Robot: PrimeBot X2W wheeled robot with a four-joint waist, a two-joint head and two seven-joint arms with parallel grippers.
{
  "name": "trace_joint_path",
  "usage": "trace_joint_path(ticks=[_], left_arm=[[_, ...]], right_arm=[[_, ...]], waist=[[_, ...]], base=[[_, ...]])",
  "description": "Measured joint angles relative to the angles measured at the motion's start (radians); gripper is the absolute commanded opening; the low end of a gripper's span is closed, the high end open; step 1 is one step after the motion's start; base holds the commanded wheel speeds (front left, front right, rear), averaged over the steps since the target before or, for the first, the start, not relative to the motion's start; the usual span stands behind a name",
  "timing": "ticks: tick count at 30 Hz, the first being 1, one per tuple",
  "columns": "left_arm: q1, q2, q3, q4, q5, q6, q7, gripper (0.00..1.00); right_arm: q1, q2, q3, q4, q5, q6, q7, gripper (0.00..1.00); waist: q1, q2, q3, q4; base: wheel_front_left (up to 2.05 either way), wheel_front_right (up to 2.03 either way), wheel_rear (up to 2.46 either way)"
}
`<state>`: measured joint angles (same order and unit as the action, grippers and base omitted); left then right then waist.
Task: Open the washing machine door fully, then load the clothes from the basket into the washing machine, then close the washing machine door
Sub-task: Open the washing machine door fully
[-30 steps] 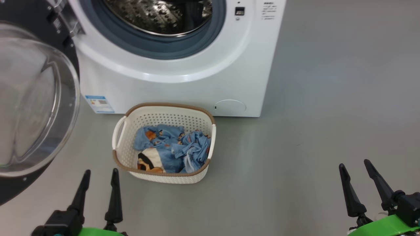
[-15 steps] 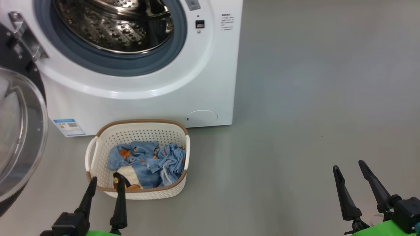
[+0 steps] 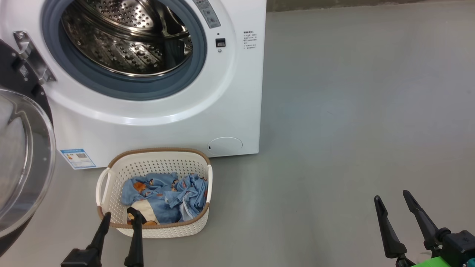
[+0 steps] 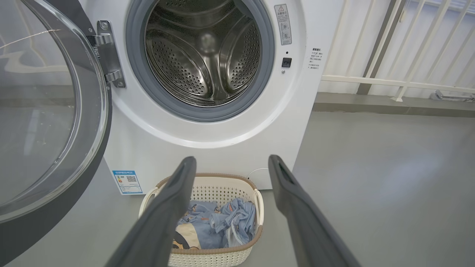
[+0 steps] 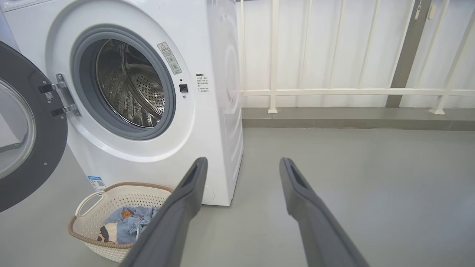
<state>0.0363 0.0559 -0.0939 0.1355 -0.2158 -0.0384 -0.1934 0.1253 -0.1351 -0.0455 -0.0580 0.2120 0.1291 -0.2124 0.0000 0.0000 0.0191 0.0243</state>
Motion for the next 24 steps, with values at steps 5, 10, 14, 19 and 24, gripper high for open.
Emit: trace_joint_path(ticks=[5, 10, 14, 19, 24], left_arm=[[0.004, 0.005, -0.004, 0.002, 0.0, 0.0, 0.01, 1.0], [0.007, 0.008, -0.008, 0.001, -0.007, 0.0, 0.018, 1.0], [0.023, 0.008, -0.012, 0.0, -0.008, 0.002, 0.024, 1.0], [0.024, 0.011, -0.017, 0.0, -0.015, 0.004, 0.025, 1.0], [0.024, 0.013, -0.021, 0.0, -0.016, 0.008, 0.025, 1.0]], right_arm=[[0.006, 0.003, -0.001, 0.0, -0.001, 0.0, 0.001, 1.0], [0.021, 0.006, -0.001, 0.0, -0.001, 0.0, 0.001, 1.0], [0.022, 0.008, -0.001, 0.001, -0.001, 0.0, 0.001, 1.0], [0.022, 0.01, -0.002, 0.003, -0.001, 0.0, 0.001, 1.0], [0.022, 0.014, -0.002, 0.006, -0.001, 0.0, 0.001, 1.0]], waist=[[0.0, 0.0001, -0.016, 0.011], [0.0, 0.0, -0.027, 0.021], [0.0, 0.0, -0.037, 0.025], [0.0, 0.0, -0.044, 0.028], [0.0, 0.0, -0.053, 0.03]], base=[[0.0, 0.0, 0.0], [0.0, 0.0, 0.0], [0.0, 0.0, 0.0], [0.0, 0.0, 0.0], [0.0, 0.0, 0.0]])
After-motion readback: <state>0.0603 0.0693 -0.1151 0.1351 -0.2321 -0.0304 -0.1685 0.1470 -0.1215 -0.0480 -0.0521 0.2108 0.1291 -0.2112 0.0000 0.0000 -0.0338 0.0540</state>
